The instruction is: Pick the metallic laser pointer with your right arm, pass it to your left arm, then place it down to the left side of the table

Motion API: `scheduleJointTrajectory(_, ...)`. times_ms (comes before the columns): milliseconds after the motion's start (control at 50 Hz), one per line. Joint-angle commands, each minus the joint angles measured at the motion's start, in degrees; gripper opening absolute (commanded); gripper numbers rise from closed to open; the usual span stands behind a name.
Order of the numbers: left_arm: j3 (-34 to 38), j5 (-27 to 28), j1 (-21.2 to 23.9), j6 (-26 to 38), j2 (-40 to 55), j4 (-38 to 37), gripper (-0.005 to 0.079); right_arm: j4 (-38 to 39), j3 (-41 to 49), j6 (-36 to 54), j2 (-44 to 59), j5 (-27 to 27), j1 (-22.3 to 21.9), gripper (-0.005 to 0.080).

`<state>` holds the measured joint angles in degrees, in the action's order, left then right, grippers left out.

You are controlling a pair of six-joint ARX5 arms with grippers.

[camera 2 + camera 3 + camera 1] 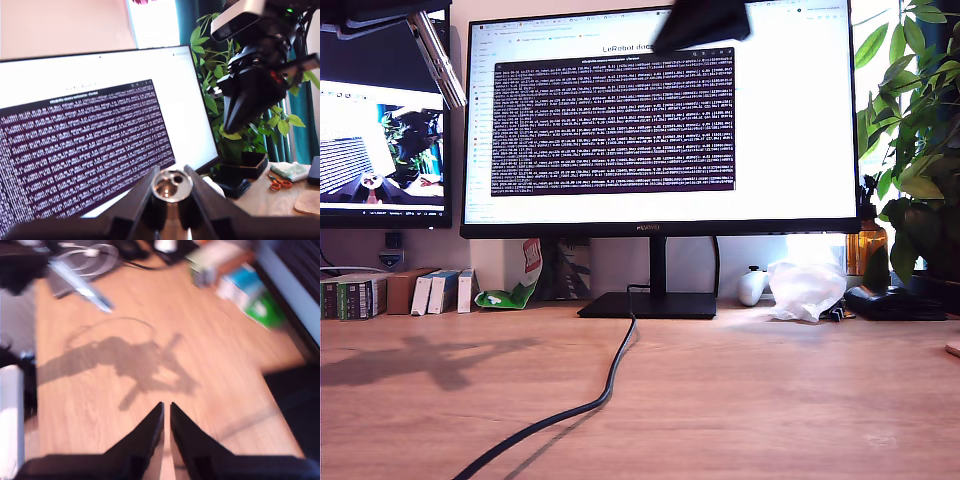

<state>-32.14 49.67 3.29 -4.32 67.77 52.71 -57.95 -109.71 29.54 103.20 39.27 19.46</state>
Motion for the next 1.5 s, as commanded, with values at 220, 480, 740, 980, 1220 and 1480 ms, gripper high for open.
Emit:
scheduleJointTrajectory(220, 0.1, 0.2, 0.1, -0.2, 0.5, -5.0, -0.0024, -0.3, 0.1, -5.9, -0.4, -9.9, -8.6, -0.0011)
scheduleJointTrajectory(480, 0.1, 0.2, 0.1, 0.3, 0.5, -7.8, -0.0024, 0.7, 0.2, -10.3, -3.0, -20.1, -10.2, -0.0011)
scheduleJointTrajectory(740, 0.1, -0.6, -0.4, 0.3, 0.5, -8.7, -0.0024, 6.5, 9.4, -13.1, -10.3, -26.3, -11.9, -0.0011)
scheduleJointTrajectory(980, -1.8, -1.4, -1.3, 0.3, 0.5, -20.3, -0.0024, 20.2, 28.0, -16.9, -23.4, -33.4, -12.7, -0.0011)
scheduleJointTrajectory(1220, -9.6, -5.2, -1.3, 3.7, 1.0, -37.6, -0.0024, 29.5, 44.3, -17.7, -37.7, -42.4, -12.8, -0.0011)
scheduleJointTrajectory(1480, -19.0, -5.2, -1.3, 4.9, 8.5, -52.7, -0.0023, 36.0, 59.8, -17.6, -53.2, -46.0, -12.9, -0.0011)
